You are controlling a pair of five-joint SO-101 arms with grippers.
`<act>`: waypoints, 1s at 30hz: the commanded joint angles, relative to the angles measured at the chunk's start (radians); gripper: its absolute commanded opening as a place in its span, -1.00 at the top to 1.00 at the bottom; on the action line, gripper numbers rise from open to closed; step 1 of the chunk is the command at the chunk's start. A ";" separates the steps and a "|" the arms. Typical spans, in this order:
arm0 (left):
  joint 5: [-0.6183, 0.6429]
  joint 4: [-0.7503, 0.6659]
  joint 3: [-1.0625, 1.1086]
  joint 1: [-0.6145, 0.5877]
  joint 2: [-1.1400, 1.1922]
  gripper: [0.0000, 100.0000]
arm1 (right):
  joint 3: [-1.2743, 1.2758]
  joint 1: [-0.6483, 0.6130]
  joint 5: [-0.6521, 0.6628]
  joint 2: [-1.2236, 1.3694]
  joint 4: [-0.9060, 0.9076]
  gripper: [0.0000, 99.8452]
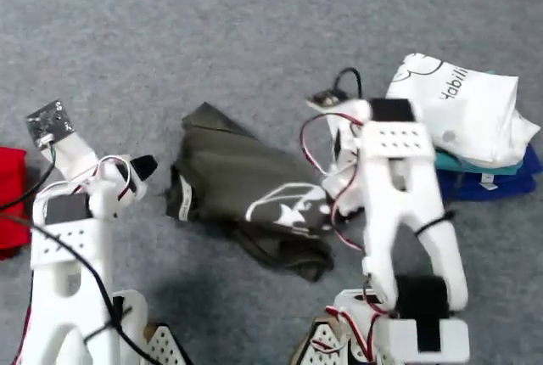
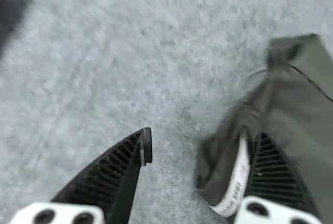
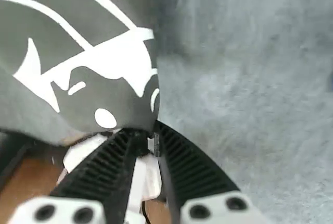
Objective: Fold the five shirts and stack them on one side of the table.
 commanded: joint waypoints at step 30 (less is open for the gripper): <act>-0.091 0.152 -0.129 -0.244 0.366 0.39 | -1.207 -0.604 -0.591 1.009 -0.359 0.51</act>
